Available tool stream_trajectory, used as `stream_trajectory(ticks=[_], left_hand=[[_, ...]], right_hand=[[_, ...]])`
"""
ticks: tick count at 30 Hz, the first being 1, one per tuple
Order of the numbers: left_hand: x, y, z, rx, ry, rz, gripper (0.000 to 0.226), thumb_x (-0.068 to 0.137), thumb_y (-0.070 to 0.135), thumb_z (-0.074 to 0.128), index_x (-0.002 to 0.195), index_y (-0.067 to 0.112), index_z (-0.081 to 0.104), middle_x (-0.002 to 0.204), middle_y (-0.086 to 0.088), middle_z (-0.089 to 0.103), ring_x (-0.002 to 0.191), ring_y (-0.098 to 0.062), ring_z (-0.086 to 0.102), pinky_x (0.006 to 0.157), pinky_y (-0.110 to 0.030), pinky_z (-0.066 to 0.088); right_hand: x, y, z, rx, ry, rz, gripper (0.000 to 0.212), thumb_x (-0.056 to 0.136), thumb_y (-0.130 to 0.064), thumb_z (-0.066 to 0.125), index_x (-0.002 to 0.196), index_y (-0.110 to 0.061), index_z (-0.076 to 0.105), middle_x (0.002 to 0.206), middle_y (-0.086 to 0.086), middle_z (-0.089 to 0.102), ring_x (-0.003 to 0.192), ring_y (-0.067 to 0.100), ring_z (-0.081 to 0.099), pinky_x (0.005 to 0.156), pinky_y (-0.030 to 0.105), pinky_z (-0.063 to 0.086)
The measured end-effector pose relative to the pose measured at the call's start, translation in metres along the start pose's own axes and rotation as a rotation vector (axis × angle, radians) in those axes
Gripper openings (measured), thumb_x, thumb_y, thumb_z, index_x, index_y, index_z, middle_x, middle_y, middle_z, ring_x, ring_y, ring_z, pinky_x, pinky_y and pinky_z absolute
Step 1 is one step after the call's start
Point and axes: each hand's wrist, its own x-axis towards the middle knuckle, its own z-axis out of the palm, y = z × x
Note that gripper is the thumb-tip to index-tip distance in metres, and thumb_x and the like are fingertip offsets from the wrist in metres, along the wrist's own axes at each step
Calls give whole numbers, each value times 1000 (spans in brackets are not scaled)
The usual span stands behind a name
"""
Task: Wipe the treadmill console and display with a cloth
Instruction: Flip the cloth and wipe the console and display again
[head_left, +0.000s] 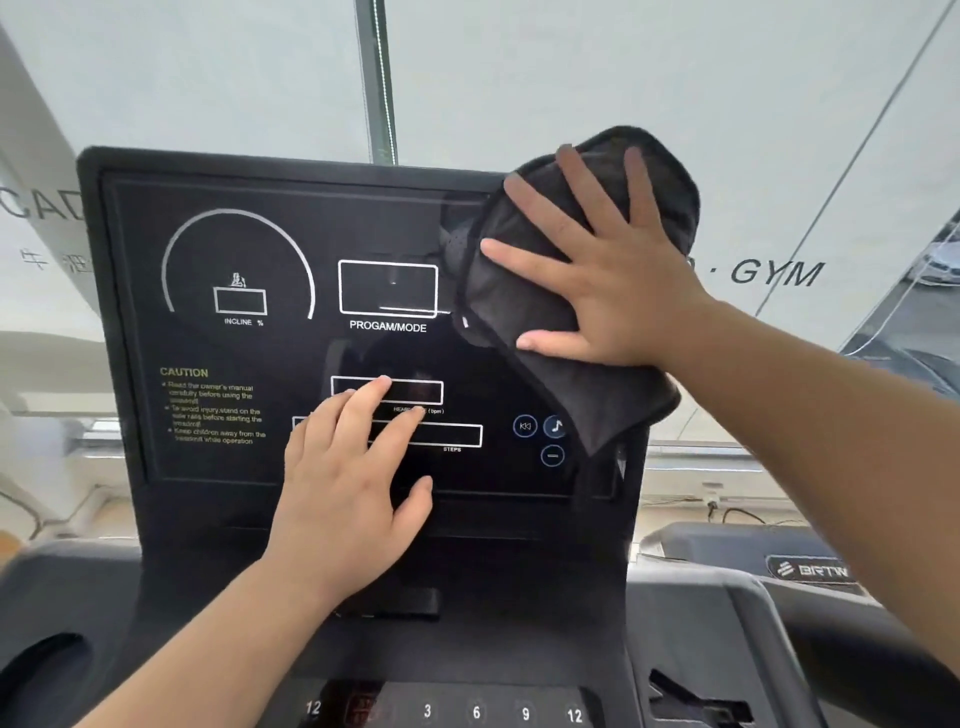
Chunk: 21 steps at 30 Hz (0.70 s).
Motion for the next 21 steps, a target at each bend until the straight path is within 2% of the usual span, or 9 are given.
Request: stream_trajectory(ticks=[3, 6, 9, 13, 17, 19, 21], left_hand=[[2, -7, -4, -23, -5, 27, 61, 79, 48, 59, 130, 15, 64, 145, -10, 50, 125, -36, 50, 98, -58, 45], [-3, -8, -7, -70, 34, -8, 65, 79, 51, 58, 132, 14, 63, 145, -10, 50, 126, -35, 50, 101, -56, 44], [-6, -7, -8, -87, 75, -65, 66, 78, 52, 58, 132, 14, 63, 145, -11, 49, 128, -36, 50, 104, -53, 41], [-14, -9, -2, -55, 21, -102, 68, 78, 53, 56, 135, 16, 61, 152, -14, 43, 132, -39, 46, 106, -53, 38], [-20, -10, -2, -45, -19, -110, 70, 77, 54, 55, 137, 18, 59, 154, -13, 40, 134, -39, 43, 105, -54, 38], [-20, -11, -3, -54, -19, -111, 70, 78, 54, 54, 137, 18, 59, 154, -13, 40, 133, -39, 44, 105, -54, 39], [-19, -12, -3, -58, -20, -110, 70, 78, 54, 55, 137, 17, 59, 154, -13, 41, 133, -39, 45, 105, -55, 40]], right_hand=[[4, -3, -2, -10, 9, 35, 86, 88, -81, 42, 161, -38, 25, 174, 6, 10, 157, 46, 5, 118, 76, 4], [-10, -34, 5, 3, 12, 63, 89, 87, -81, 43, 162, -35, 26, 173, 10, 10, 156, 49, 5, 116, 78, 3], [-38, -77, 19, 52, 8, -25, 89, 86, -79, 48, 160, -33, 32, 172, 12, 15, 156, 49, 7, 115, 80, 3], [-78, -125, 38, 93, -26, -196, 84, 89, -74, 51, 161, -34, 31, 172, 9, 16, 157, 45, 7, 117, 78, 3], [-76, -109, 39, 112, 2, -292, 83, 89, -75, 52, 160, -38, 32, 172, 3, 20, 158, 40, 10, 117, 77, 0], [-52, -82, 29, 94, 40, -190, 87, 85, -81, 51, 159, -38, 34, 171, 3, 20, 157, 43, 11, 115, 80, 1], [-22, -50, 15, 60, 44, -13, 91, 83, -85, 49, 160, -40, 31, 172, 5, 16, 157, 47, 8, 112, 83, 1]])
